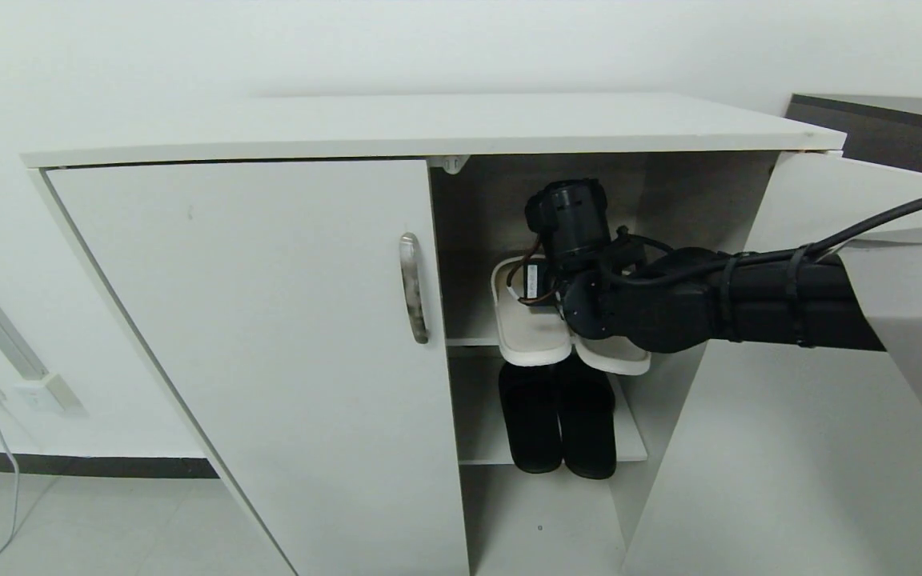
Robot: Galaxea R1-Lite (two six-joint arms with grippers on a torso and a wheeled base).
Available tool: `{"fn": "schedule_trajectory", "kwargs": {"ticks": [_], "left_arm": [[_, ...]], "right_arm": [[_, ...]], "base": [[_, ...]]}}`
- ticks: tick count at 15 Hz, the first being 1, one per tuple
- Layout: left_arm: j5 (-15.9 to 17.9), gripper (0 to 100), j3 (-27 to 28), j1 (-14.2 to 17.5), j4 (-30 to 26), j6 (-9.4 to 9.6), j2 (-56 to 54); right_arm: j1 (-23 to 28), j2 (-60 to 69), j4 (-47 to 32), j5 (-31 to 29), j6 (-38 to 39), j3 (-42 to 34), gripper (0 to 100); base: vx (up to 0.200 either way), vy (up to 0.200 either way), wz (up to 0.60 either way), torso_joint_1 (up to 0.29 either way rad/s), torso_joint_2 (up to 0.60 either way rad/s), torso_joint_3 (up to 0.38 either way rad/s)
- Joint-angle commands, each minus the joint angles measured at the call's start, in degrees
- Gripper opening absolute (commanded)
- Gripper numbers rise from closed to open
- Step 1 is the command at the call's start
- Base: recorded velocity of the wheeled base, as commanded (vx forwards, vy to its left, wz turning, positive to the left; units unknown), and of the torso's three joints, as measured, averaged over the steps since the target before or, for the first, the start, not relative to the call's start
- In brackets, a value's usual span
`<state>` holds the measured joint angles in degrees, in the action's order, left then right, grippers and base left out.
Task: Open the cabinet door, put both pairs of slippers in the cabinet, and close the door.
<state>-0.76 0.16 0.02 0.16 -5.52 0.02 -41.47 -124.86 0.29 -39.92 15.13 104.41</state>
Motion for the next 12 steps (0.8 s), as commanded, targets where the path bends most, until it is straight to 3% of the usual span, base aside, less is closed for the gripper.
{"fn": "schedule_trajectory", "kwargs": {"ticks": [1,6,12], "left_arm": [[0.0,0,0.0,0.1,0.0,-0.01,0.1],[0.0,0,0.0,0.1,0.0,-0.01,0.1],[0.0,0,0.0,0.1,0.0,-0.01,0.1]], "right_arm": [[0.0,0.2,-0.1,0.0,0.0,-0.3,100],[-2.7,6.7,0.1,-0.2,0.4,-8.1,100],[-11.3,21.8,1.8,0.3,3.7,-27.3,100]], "base": [[0.0,0.0,0.0,0.0,0.0,0.0],[0.0,0.0,0.0,0.0,0.0,0.0],[0.0,0.0,0.0,0.0,0.0,0.0]]}}
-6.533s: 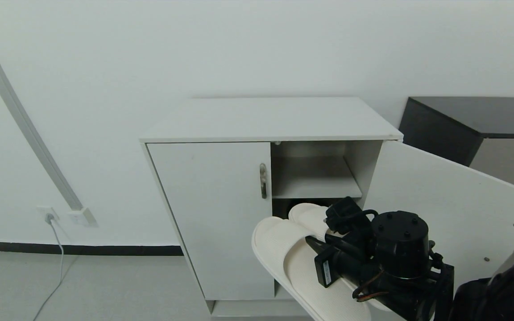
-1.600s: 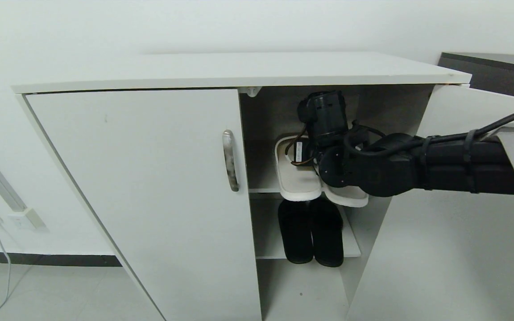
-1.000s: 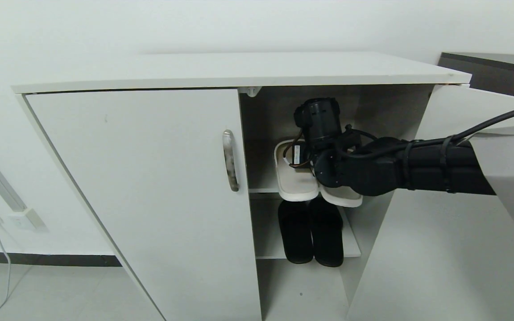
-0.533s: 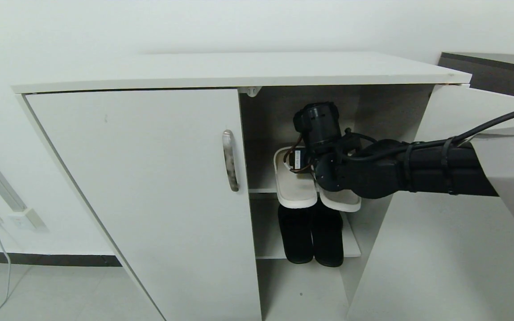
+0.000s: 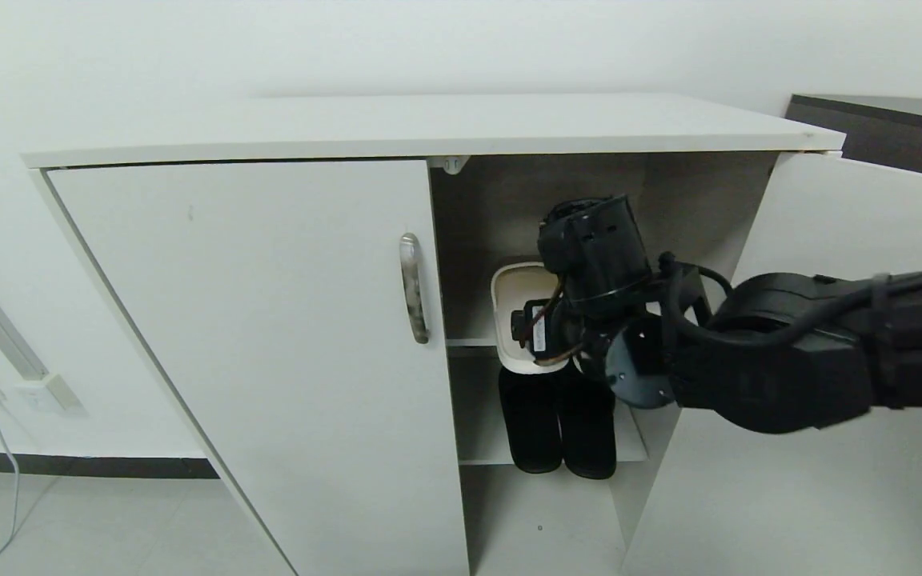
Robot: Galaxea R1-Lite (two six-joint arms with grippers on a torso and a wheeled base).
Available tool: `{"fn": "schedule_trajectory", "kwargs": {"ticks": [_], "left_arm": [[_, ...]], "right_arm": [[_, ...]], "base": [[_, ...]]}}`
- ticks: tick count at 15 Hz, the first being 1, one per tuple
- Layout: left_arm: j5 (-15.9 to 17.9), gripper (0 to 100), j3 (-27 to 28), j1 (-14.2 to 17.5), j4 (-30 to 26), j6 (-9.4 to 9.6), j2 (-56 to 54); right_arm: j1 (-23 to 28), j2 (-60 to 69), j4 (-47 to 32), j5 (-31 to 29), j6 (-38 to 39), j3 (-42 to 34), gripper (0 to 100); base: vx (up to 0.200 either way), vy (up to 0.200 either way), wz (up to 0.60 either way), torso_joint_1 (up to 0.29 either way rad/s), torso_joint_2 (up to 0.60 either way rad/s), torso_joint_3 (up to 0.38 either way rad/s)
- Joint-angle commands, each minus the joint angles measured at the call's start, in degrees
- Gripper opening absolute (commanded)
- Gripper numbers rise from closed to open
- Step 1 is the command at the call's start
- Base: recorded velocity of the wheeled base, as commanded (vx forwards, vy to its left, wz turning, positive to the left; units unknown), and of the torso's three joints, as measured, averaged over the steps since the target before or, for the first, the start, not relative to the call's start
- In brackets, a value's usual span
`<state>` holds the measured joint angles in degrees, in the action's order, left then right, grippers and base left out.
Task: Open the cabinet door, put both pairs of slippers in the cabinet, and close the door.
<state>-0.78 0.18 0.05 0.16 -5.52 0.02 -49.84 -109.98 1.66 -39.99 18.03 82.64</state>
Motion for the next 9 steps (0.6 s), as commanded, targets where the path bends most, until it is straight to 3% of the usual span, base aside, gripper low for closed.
{"fn": "schedule_trajectory", "kwargs": {"ticks": [1,4,5,9], "left_arm": [[0.0,0,0.0,0.0,0.0,-0.01,0.0],[0.0,0,0.0,0.0,0.0,-0.01,0.1],[0.0,0,0.0,0.0,0.0,-0.01,0.1],[0.0,0,0.0,0.0,0.0,-0.01,0.1]], "right_arm": [[-3.8,8.6,2.1,1.0,1.2,-9.1,100],[-4.7,11.2,12.4,4.8,0.9,-19.5,100],[-4.7,11.2,12.4,4.8,0.9,-19.5,0],[-4.9,11.0,16.1,6.5,0.3,-23.4,0]], "base": [[0.0,0.0,0.0,0.0,0.0,0.0],[0.0,0.0,0.0,0.0,0.0,0.0],[0.0,0.0,0.0,0.0,0.0,0.0],[0.0,0.0,0.0,0.0,0.0,0.0]]}}
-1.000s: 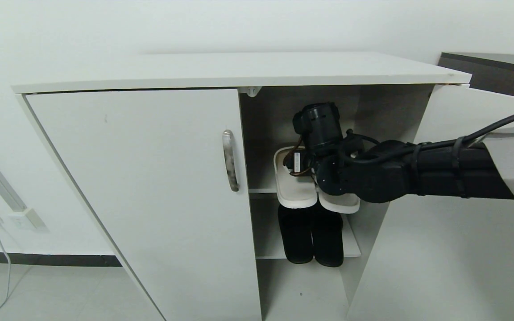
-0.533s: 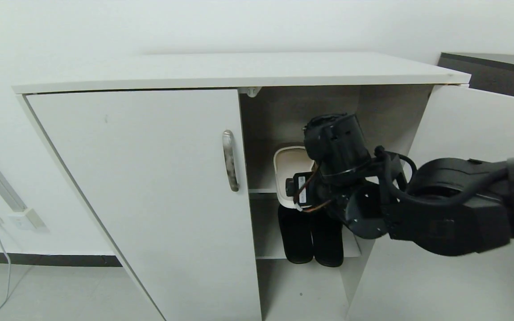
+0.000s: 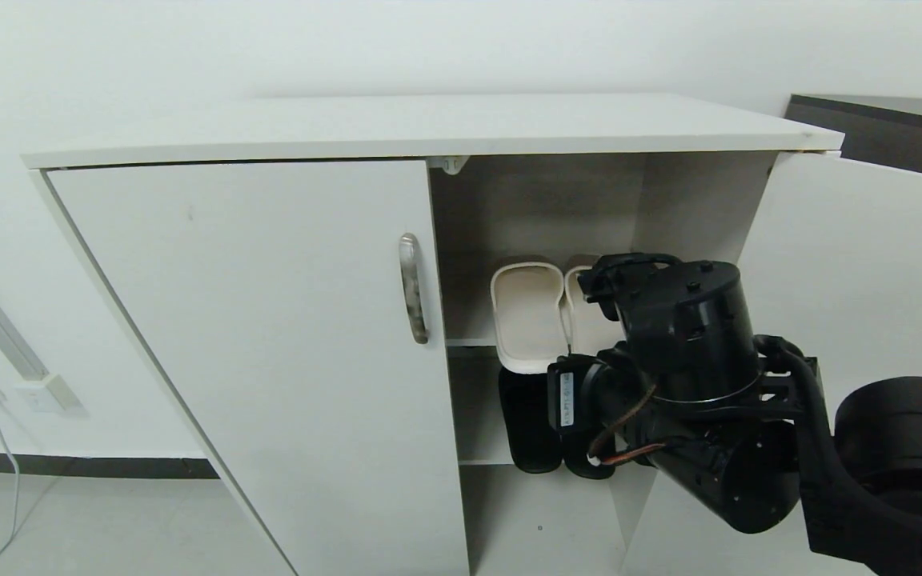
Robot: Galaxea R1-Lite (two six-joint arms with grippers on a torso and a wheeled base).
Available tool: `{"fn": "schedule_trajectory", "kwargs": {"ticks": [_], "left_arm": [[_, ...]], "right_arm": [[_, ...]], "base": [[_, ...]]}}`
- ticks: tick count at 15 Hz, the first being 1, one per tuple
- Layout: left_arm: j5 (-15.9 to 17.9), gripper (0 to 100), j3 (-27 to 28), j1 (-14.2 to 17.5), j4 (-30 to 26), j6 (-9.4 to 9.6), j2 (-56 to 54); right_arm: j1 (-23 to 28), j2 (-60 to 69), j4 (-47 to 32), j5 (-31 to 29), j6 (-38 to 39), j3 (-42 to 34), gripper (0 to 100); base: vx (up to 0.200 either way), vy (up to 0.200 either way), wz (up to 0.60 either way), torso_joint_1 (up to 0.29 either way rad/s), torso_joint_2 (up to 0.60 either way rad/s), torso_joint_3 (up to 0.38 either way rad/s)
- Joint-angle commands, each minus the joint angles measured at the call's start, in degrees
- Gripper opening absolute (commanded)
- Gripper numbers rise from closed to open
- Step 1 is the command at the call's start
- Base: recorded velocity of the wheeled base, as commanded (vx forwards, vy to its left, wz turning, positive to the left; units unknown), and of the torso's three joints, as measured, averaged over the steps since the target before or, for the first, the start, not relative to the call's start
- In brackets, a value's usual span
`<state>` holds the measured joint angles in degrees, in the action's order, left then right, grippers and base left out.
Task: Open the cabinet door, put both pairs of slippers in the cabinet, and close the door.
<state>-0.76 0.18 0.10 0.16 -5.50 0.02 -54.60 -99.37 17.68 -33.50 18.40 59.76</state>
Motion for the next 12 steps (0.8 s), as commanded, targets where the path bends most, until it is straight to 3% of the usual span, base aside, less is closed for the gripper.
{"fn": "schedule_trajectory", "kwargs": {"ticks": [1,8,12], "left_arm": [[0.0,0,0.0,0.0,0.0,-0.04,0.1],[0.0,0,0.0,0.0,0.0,0.05,0.1],[0.0,0,0.0,0.0,0.0,0.05,0.1]], "right_arm": [[-0.2,0.3,0.1,0.0,0.0,-0.5,0],[-1.1,0.1,0.1,-0.3,0.0,-1.0,0],[-1.3,-0.6,0.1,-0.3,0.0,-1.5,0]], "base": [[0.0,0.0,0.0,0.0,0.0,0.0],[0.0,0.0,0.0,0.0,0.0,0.0],[-0.2,0.0,0.0,0.006,0.0,0.005]]}}
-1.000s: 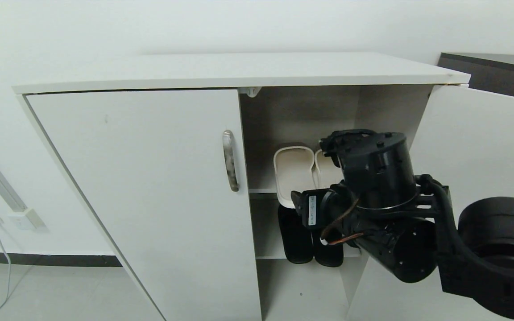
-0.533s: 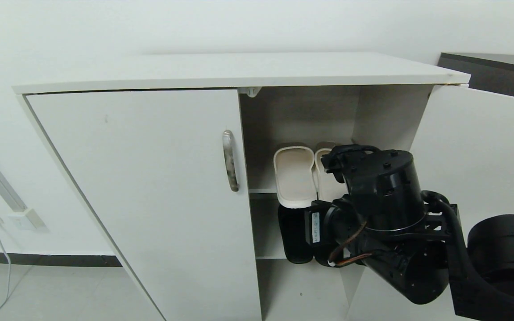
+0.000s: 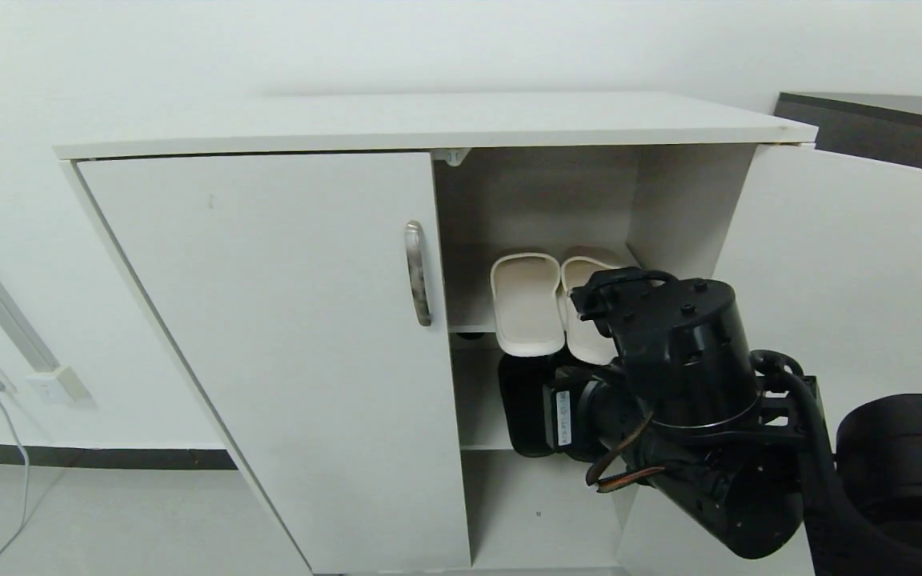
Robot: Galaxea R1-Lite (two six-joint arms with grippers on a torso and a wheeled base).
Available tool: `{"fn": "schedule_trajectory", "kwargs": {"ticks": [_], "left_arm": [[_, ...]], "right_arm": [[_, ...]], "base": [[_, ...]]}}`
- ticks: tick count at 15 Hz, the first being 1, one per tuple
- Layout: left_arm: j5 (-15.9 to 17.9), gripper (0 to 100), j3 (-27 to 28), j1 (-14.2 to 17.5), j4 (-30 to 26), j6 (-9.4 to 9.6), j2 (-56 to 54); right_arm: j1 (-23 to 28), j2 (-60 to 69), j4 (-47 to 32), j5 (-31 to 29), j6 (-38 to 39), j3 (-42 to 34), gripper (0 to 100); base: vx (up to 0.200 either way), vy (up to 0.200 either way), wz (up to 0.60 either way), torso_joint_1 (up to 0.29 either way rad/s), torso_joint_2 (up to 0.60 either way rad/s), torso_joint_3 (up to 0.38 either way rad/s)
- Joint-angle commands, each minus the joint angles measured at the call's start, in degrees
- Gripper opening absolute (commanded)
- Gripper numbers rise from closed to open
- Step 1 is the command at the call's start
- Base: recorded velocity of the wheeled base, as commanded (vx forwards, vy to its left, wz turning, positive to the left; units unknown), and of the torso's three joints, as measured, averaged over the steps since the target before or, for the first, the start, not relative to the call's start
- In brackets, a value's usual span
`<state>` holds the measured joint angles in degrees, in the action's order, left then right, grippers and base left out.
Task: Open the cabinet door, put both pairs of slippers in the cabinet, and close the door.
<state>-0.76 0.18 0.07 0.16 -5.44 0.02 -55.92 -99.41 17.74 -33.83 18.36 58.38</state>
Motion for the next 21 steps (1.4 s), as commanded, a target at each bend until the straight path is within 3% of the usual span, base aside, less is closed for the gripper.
{"fn": "schedule_trajectory", "kwargs": {"ticks": [1,12,21], "left_arm": [[0.0,0,0.0,0.0,0.0,-0.01,0.1],[0.0,0,0.0,0.0,0.0,-0.1,0.1],[0.0,0,0.0,0.0,0.0,-0.19,0.1]], "right_arm": [[0.0,-0.5,0.0,0.0,0.0,-0.2,0],[-0.2,-0.7,0.4,0.0,-0.3,-1.5,0],[0.5,-0.9,5.7,0.0,-4.1,-5.3,0]], "base": [[-0.2,0.0,0.0,-0.007,0.0,0.002],[-0.2,0.0,0.0,0.003,0.0,0.002],[0.0,0.0,0.0,0.0,0.0,0.0]]}}
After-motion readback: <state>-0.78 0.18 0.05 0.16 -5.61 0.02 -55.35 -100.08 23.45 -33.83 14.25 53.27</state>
